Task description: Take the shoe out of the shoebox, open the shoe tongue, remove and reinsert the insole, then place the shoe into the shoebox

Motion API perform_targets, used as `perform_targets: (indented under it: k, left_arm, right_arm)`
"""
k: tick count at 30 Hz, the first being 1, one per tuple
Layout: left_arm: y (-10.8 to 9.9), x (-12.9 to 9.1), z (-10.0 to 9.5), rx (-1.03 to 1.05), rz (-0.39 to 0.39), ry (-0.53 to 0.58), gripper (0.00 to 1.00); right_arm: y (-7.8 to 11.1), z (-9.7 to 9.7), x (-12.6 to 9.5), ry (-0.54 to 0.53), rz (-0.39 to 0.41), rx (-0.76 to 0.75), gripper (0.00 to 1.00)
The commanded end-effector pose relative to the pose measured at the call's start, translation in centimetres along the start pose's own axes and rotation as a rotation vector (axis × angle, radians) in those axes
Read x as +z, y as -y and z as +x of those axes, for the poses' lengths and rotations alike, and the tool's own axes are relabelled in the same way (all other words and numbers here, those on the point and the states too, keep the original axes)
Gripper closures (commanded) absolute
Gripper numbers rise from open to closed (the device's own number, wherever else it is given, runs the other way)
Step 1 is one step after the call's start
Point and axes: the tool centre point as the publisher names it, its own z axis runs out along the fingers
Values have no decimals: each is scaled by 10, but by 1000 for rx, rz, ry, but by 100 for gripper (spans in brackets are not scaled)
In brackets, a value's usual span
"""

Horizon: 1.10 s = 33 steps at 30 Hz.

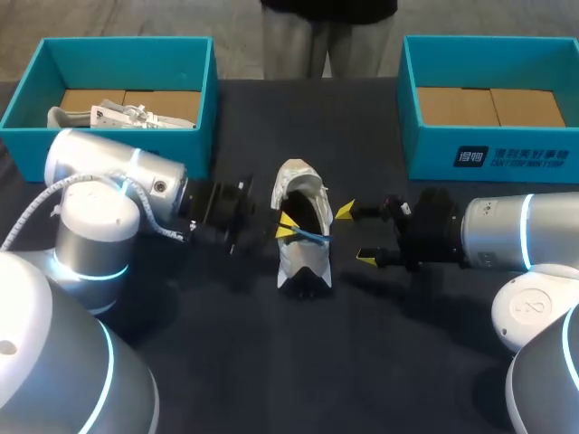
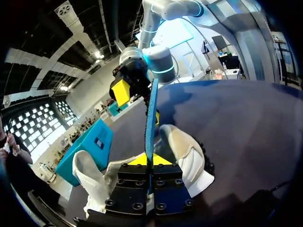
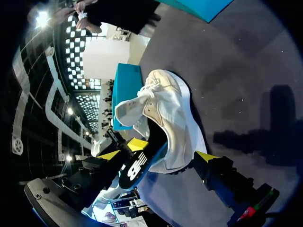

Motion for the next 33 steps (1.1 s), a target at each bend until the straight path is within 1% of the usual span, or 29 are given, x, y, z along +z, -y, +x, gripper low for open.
perform_targets:
  k: [1,4,5,6,7,8,12,15,19,24,25,26,27,33]
  left_arm:
    - [-10,1,-5,-10,-8,0,100]
    - [-10,1,-6,-10,-12,3,100]
    - [-8,1,-5,-9,-10,5,95]
    - [-6,0,-5,-7,-5,8,64]
    - [-4,0,-6,-7,1,8,55]
    - [-3,-1,-6,-4,2,9,59]
    - [8,-4,-6,12,14,16,62]
    - [15,-3,-6,26,25,12,71]
    - [18,-1,-6,33,29,3,70]
    - [14,6,-2,26,31,-26,76]
    - [14,6,-1,24,31,-29,84]
    - [13,6,-1,24,31,-30,86]
    - [11,7,-1,22,29,-34,100]
    - [2,6,0,16,16,-44,100]
  right_arm:
    - [1,1,1,4,-3,1,0]
    - [1,1,1,4,-3,1,0]
    - [1,1,1,4,-3,1,0]
    - [1,1,1,4,-3,1,0]
    - [1,1,1,4,-3,1,0]
    - [1,1,1,4,-3,1,0]
    - [1,1,1,4,-3,1,0]
    - [1,1,1,4,-3,1,0]
    - [1,1,1,4,-3,1,0]
    - [1,1,1,4,-3,1,0]
    - [1,1,1,4,-3,1,0]
    - [1,1,1,4,-3,1,0]
    - [1,1,1,4,-3,1,0]
    - [1,1,1,4,-3,1,0]
